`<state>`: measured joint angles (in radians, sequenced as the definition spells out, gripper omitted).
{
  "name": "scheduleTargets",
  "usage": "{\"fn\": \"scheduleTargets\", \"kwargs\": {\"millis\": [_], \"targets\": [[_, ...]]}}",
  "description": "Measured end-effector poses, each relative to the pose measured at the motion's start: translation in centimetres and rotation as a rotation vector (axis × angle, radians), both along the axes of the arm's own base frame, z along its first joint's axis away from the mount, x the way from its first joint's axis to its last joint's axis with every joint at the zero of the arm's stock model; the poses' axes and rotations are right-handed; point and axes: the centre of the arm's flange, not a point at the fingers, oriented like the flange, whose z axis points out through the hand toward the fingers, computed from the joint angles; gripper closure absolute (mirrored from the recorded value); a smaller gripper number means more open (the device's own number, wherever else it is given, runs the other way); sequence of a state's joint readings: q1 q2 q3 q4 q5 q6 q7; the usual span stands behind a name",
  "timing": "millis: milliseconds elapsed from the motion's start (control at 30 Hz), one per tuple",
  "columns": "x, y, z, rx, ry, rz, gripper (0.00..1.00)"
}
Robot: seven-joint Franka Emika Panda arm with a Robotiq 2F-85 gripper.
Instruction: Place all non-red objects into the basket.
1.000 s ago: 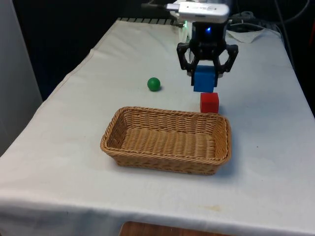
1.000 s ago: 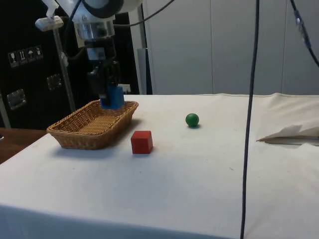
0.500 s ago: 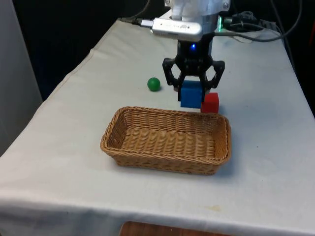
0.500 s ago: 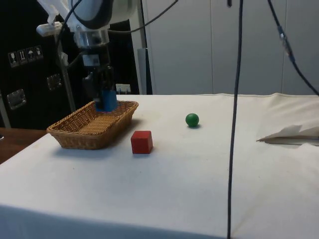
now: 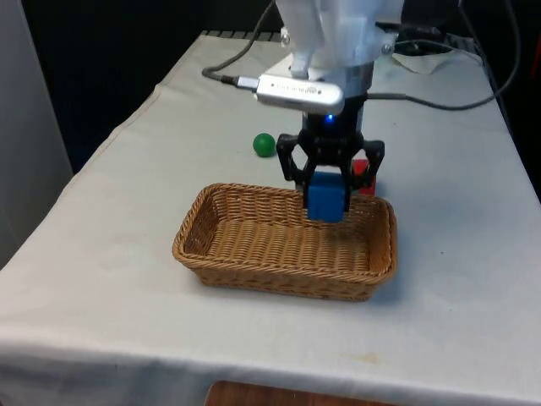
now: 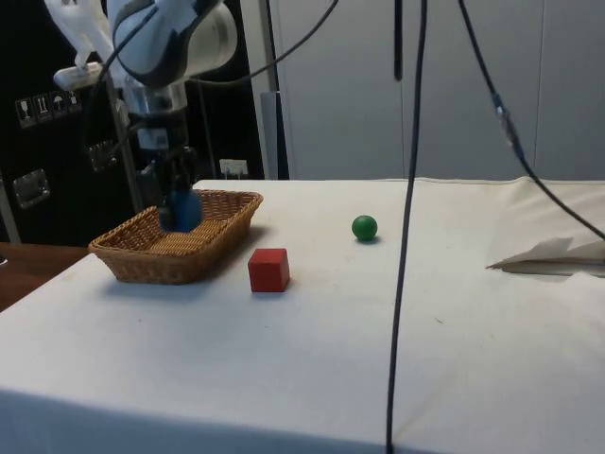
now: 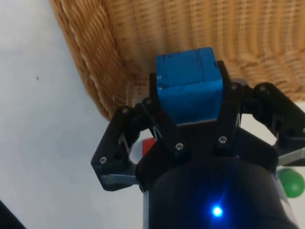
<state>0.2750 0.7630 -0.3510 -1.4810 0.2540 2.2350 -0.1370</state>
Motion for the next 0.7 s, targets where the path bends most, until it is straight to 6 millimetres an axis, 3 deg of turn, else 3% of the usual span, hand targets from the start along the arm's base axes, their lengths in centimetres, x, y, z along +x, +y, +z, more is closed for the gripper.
{"fn": "scheduleTargets", "kwargs": {"millis": [433,567,600,700], "targets": [[1.9,0.2,-3.9,0.016,-0.004,-0.012,0.98],[2.0,0.1,-4.1,0.015,-0.006,-0.014,0.98],[2.0,0.1,-4.1,0.015,-0.007,-0.014,0.97],[2.2,0.0,-3.8,0.013,-0.011,-0.014,0.64]]}}
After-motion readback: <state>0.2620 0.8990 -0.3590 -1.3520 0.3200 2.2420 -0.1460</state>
